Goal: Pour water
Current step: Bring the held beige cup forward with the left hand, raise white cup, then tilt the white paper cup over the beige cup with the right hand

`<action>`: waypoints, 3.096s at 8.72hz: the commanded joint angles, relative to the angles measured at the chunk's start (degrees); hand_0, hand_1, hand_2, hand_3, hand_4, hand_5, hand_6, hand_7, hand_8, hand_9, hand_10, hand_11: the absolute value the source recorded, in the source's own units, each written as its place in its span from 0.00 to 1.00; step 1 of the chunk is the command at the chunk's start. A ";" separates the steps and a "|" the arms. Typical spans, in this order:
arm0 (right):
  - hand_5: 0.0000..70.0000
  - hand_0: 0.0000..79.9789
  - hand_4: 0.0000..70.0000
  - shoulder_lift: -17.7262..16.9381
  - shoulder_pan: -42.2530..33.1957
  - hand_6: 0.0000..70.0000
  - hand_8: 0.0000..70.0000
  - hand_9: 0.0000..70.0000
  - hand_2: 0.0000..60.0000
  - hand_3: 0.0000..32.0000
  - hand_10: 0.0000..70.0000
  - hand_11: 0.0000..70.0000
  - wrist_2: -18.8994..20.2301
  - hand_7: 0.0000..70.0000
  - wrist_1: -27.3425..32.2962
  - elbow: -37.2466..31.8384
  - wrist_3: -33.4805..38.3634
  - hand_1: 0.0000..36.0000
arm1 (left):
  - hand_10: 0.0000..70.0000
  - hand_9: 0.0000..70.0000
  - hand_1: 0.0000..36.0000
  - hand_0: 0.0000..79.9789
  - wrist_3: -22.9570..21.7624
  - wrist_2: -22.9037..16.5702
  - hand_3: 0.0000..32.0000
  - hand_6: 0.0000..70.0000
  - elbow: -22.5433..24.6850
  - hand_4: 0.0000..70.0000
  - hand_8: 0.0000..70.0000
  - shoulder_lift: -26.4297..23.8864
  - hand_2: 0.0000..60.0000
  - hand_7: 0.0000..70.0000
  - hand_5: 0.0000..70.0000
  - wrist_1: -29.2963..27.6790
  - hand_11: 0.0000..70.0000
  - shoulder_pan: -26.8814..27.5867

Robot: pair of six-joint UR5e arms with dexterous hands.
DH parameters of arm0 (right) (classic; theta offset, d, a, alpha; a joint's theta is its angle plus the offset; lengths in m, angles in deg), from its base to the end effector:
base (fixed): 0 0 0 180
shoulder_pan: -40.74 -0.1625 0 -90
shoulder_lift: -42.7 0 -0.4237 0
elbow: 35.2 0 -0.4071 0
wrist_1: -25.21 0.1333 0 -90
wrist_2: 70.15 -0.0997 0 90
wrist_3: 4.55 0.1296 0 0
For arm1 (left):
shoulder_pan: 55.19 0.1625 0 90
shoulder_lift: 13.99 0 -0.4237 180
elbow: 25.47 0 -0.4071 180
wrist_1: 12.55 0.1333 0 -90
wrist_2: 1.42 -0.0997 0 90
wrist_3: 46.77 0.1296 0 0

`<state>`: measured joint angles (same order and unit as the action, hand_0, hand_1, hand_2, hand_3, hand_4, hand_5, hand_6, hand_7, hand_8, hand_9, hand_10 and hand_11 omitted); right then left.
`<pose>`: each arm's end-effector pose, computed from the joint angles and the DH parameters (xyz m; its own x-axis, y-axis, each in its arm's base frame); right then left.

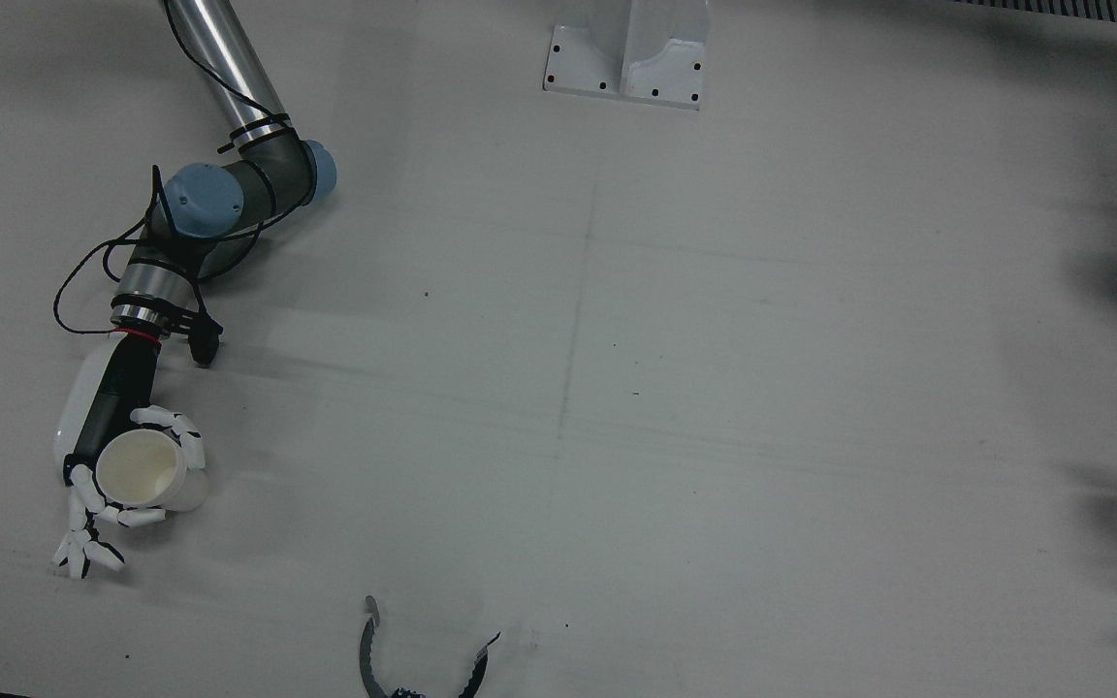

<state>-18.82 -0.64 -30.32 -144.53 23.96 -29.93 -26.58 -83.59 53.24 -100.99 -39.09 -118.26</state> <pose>-0.3749 -0.6406 0.6390 -0.9424 -0.0590 0.3292 -0.3329 0.0726 -0.9402 0.1004 -0.5310 0.7563 -0.9187 -0.2444 -0.3101 0.2355 0.2914 -0.9272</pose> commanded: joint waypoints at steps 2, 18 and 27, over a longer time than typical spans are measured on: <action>1.00 0.58 0.88 1.49 0.07 0.91 0.56 0.76 1.00 0.00 0.34 0.49 -0.19 1.00 -0.24 0.16 -0.02 0.45 | 0.09 0.17 0.56 0.80 -0.24 -0.18 0.00 0.16 -0.22 0.82 0.10 -0.27 0.00 0.31 0.52 -0.09 0.15 0.05; 1.00 0.66 0.65 1.66 -7.94 0.90 0.61 0.81 1.00 0.00 0.45 0.67 16.77 1.00 -25.89 56.83 -43.57 1.00 | 0.09 0.24 0.61 1.00 13.53 -1.58 0.00 0.21 16.48 0.88 0.15 -34.09 0.00 0.42 0.55 30.93 0.16 27.46; 1.00 0.75 0.78 8.95 1.64 0.90 0.55 0.72 1.00 0.00 0.47 0.70 31.53 1.00 -36.87 55.44 -63.37 1.00 | 0.09 0.24 0.62 1.00 14.61 -2.02 0.00 0.21 16.22 0.86 0.15 -37.09 0.00 0.41 0.55 31.64 0.16 29.50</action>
<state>-13.50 -1.46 -1.70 -176.85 80.20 -89.59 -12.08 -85.33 69.66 -137.70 -7.61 -88.76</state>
